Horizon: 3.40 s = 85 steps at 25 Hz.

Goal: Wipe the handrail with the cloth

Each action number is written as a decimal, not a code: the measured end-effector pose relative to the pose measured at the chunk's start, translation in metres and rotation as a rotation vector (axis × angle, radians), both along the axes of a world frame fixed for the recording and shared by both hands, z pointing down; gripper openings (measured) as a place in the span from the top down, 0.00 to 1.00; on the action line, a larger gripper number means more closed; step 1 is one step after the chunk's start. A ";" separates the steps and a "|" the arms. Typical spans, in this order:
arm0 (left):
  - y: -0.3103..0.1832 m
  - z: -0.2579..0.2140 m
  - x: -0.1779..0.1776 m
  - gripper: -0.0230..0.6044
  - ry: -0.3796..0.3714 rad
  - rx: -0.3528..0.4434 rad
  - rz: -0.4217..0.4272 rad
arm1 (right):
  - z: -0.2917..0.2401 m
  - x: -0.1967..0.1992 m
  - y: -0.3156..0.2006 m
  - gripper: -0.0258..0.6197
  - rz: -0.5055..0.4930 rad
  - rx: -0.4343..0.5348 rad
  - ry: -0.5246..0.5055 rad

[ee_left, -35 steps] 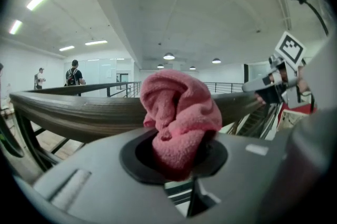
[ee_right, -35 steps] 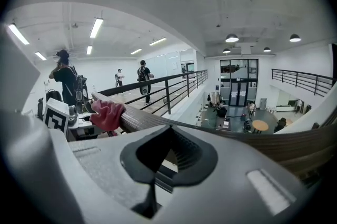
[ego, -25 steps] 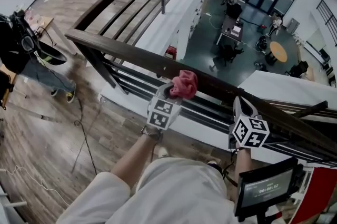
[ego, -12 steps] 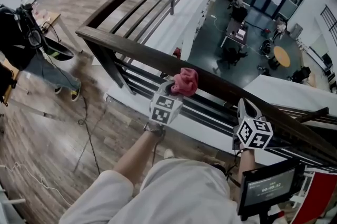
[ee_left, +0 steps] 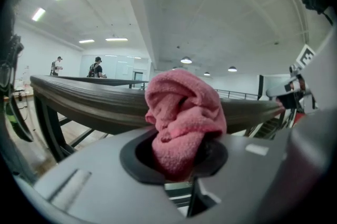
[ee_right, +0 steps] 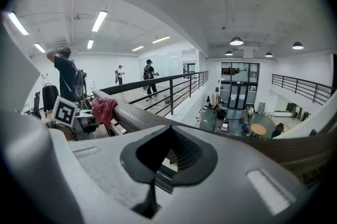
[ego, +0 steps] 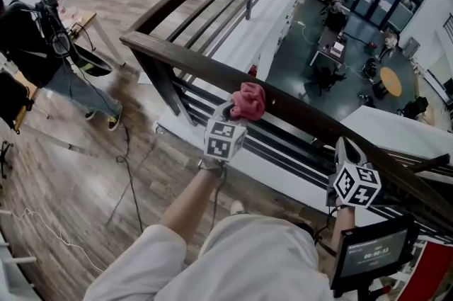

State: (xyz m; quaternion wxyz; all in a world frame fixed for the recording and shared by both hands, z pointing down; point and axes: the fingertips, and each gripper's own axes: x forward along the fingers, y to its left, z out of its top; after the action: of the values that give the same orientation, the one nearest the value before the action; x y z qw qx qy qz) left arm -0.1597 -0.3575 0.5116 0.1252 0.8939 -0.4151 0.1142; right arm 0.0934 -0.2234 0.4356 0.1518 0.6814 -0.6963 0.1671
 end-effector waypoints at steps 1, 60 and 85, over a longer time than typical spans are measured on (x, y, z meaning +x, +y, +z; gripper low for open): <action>-0.004 0.000 -0.007 0.82 -0.009 0.002 -0.011 | 0.000 -0.001 -0.001 0.96 -0.004 -0.002 0.003; -0.121 -0.005 -0.208 0.82 -0.115 -0.019 -0.286 | -0.033 -0.212 -0.107 0.96 -0.366 0.113 -0.117; -0.229 -0.010 -0.427 0.82 -0.256 -0.003 -0.488 | -0.036 -0.238 -0.154 0.96 -0.242 0.093 -0.105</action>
State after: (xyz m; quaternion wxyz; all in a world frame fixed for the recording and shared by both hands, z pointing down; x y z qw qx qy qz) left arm -0.5870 -0.5865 0.5014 0.0968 0.7455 -0.6305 0.1934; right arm -0.1443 -0.3776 0.3997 0.1026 0.5889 -0.7874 0.1504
